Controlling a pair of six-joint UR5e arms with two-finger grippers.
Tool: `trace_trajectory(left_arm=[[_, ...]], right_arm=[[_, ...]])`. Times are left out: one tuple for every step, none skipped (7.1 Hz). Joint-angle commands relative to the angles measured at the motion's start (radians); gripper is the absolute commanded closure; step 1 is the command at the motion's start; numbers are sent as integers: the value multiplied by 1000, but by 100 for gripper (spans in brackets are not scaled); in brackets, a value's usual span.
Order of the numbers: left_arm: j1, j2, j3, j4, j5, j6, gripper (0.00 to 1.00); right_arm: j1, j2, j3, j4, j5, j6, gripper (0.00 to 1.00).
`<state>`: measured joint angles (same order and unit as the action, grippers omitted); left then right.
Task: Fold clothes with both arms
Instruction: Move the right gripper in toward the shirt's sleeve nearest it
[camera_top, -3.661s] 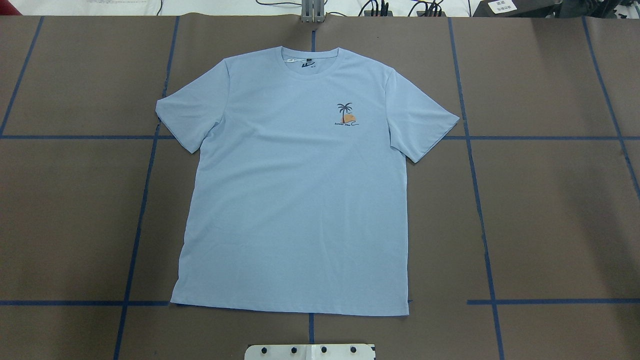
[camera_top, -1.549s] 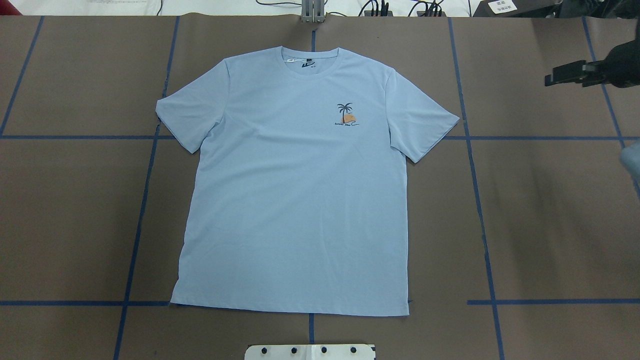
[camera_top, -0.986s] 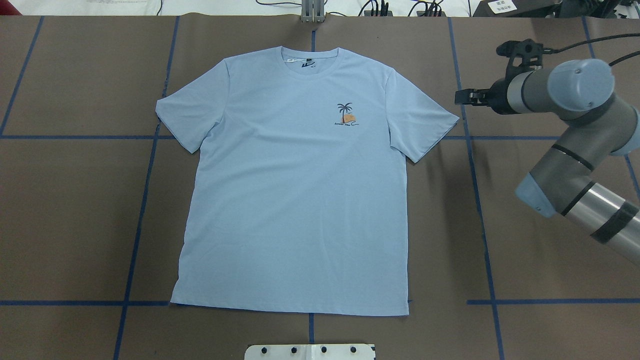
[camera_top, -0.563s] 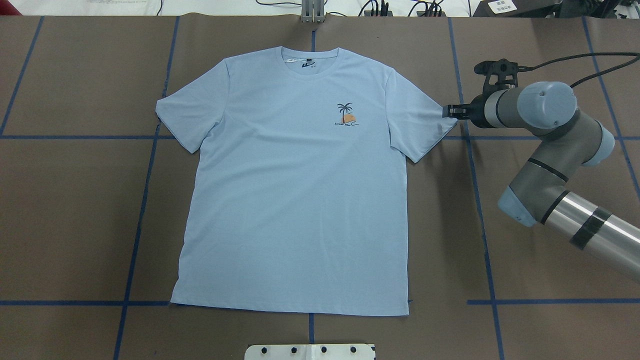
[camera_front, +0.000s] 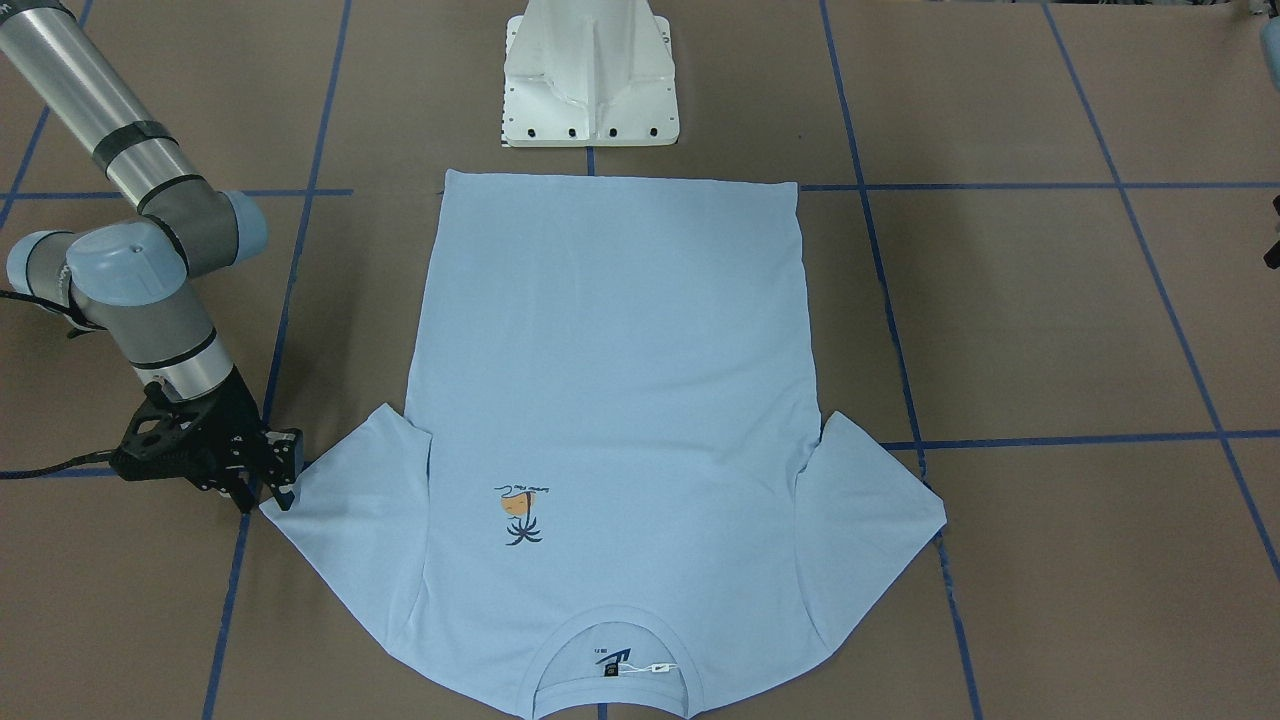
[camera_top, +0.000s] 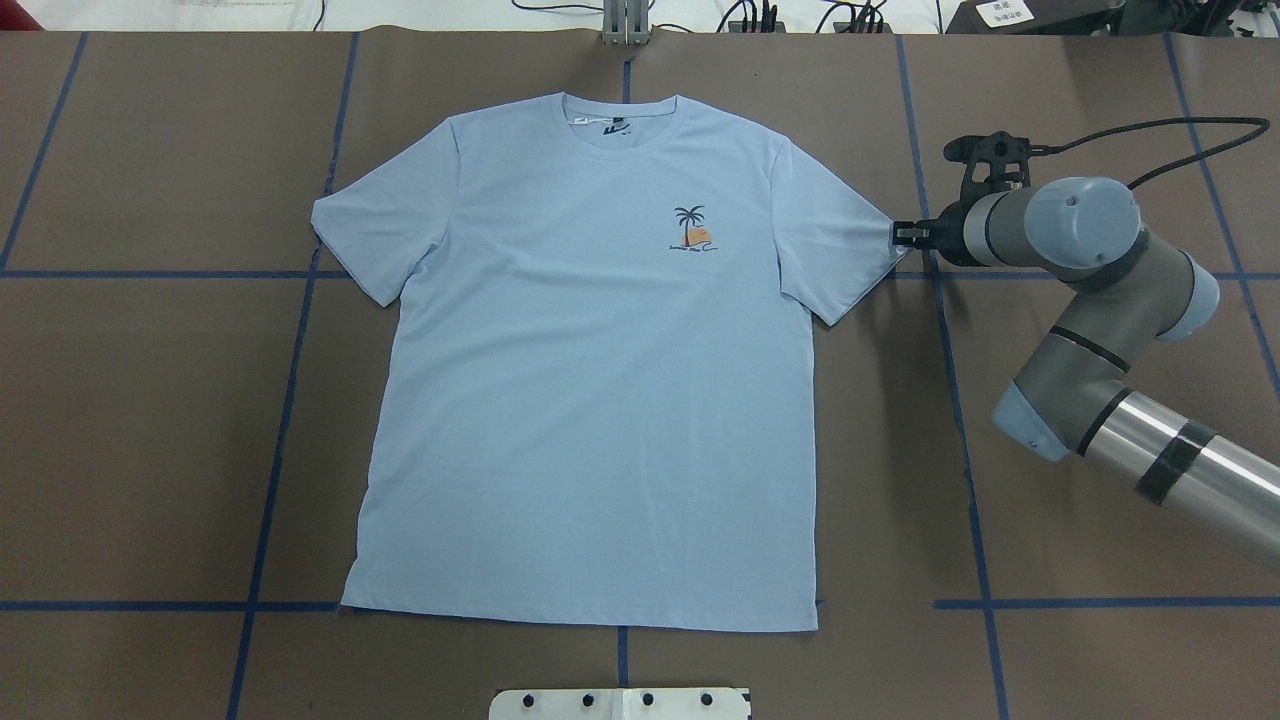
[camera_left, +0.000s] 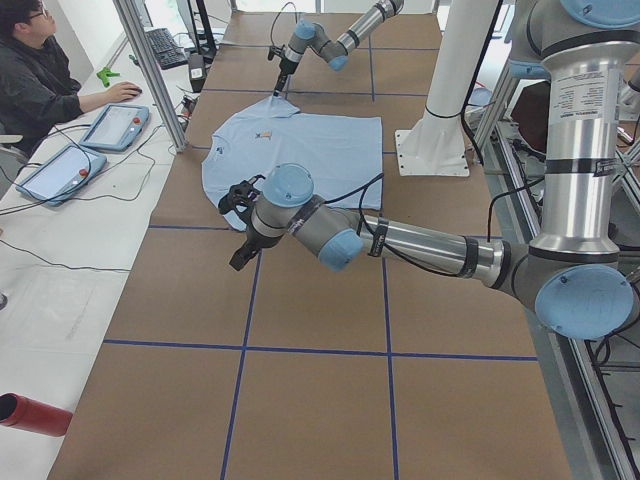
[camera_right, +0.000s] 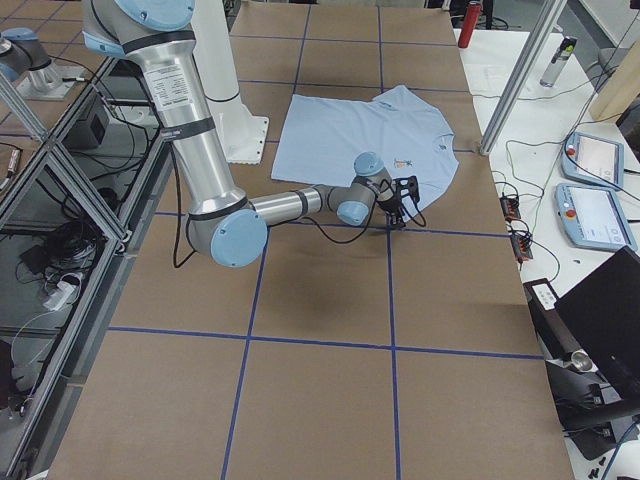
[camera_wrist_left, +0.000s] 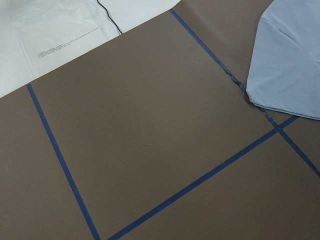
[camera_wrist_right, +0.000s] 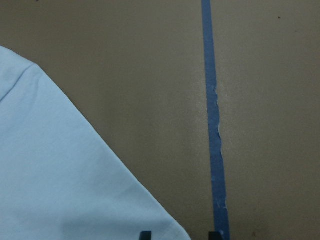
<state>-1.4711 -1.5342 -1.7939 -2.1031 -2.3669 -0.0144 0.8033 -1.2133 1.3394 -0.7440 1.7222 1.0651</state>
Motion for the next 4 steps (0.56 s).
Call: trace_trajectory(left_arm=[[-3,0,-1,0,0,1,0],[-3,0,-1,0,0,2,0],[-3,0,-4,0,0,2,0],[-5,2,-5,0,2,2,0]], right_arm=[[-1,3,0,0,0,0,100],[-1,35,4,-23,-1,7,100],[-1,91,13,-152,-3,7,100],[-1,147,23,-261,-41,7,100]])
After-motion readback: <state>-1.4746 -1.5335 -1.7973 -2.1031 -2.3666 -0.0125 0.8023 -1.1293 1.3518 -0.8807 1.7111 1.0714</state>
